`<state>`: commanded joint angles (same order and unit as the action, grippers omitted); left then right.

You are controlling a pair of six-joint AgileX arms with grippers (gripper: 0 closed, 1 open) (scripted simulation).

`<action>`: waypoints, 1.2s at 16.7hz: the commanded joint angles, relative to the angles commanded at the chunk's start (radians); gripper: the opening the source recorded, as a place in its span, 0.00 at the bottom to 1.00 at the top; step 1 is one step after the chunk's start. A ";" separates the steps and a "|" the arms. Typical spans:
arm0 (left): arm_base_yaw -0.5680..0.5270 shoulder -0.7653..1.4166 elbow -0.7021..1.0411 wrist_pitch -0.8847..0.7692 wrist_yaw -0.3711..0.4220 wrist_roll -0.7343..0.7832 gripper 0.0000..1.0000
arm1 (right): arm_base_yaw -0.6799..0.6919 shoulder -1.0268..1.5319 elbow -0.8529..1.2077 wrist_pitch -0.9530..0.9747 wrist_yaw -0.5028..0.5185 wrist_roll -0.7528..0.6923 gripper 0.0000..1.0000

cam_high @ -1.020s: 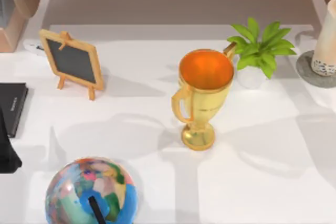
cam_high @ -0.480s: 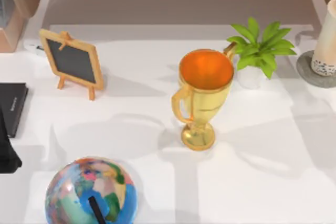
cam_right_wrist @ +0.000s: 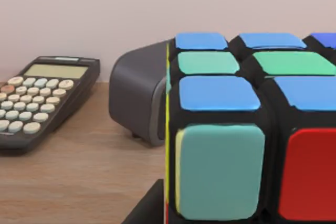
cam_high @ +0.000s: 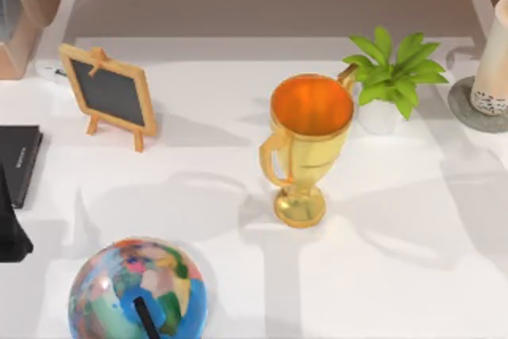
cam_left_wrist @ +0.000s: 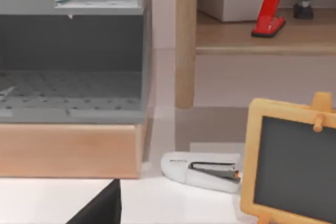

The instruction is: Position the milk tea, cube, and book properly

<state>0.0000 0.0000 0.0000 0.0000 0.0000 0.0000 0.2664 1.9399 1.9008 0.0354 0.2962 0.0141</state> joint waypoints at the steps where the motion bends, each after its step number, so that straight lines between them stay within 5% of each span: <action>1: 0.000 0.000 0.000 0.000 0.000 0.000 1.00 | 0.000 0.000 0.000 0.000 0.000 0.000 0.75; 5: 0.000 0.000 0.000 0.000 0.000 0.000 1.00 | 0.000 0.000 0.000 0.000 0.000 0.000 1.00; 20: 0.000 0.000 0.000 0.000 0.000 0.000 1.00 | 0.024 -0.115 -0.153 0.036 0.019 0.001 1.00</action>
<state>0.0000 0.0000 0.0000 0.0000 0.0000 0.0000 0.2902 1.8245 1.7476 0.0718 0.3153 0.0148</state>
